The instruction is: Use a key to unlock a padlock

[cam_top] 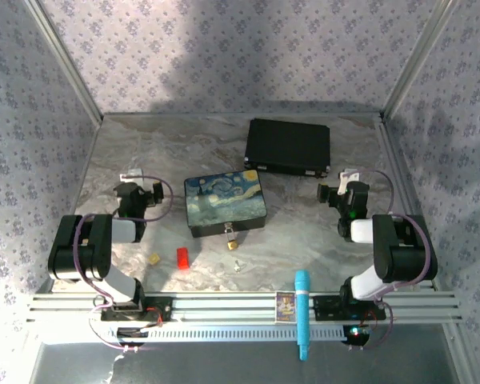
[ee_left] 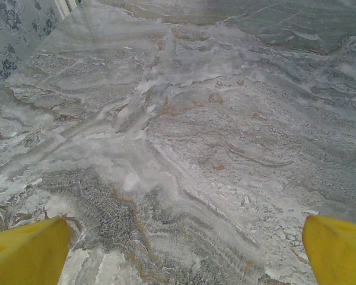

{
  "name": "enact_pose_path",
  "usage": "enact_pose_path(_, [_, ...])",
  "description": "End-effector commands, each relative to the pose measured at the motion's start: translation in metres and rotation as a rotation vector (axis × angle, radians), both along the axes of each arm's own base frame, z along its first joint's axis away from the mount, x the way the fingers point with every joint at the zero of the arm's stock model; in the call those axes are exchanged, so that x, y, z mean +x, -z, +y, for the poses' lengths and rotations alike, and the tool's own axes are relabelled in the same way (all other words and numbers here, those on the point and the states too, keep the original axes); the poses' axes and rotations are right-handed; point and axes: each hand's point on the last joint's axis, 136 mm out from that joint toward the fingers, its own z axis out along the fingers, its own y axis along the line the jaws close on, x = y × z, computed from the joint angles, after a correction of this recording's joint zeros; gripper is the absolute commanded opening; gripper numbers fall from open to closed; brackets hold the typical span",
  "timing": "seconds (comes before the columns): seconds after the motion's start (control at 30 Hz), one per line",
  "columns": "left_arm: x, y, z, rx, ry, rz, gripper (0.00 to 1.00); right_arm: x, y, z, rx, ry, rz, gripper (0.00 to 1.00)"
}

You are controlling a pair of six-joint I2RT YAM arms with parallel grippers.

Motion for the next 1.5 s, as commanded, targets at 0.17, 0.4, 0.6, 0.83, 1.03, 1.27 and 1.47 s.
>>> enact_pose_path(0.17, [0.0080,-0.0140,-0.0004,0.007,0.004,-0.044,1.00,0.0075,-0.0125,0.0004,-0.009,-0.013,-0.036,0.99])
enact_pose_path(0.4, [0.0080,-0.0139,-0.0003,0.009,0.004,-0.043,1.00,0.0072,-0.0121,0.0007,-0.009,-0.014,-0.035,0.99])
enact_pose_path(0.6, [0.0080,-0.0137,-0.0004,0.008,0.004,-0.043,1.00,0.0074,-0.0124,0.0005,-0.009,-0.013,-0.035,0.99])
enact_pose_path(0.83, [0.0080,-0.0140,-0.0003,0.008,0.004,-0.044,1.00,0.0072,-0.0118,0.0006,-0.009,-0.014,-0.034,0.99])
enact_pose_path(1.03, [0.0078,-0.0133,0.0001,0.008,0.003,-0.041,1.00,0.0075,-0.0125,0.0006,-0.009,-0.014,-0.036,0.99])
enact_pose_path(1.27, [0.0081,-0.0137,-0.0005,0.003,0.011,-0.043,1.00,0.0071,-0.0120,0.0005,-0.009,-0.013,-0.034,0.99])
enact_pose_path(1.47, [0.0080,-0.0148,0.0008,0.003,0.001,-0.046,1.00,0.0070,-0.0143,-0.0003,-0.001,-0.010,-0.036,0.99])
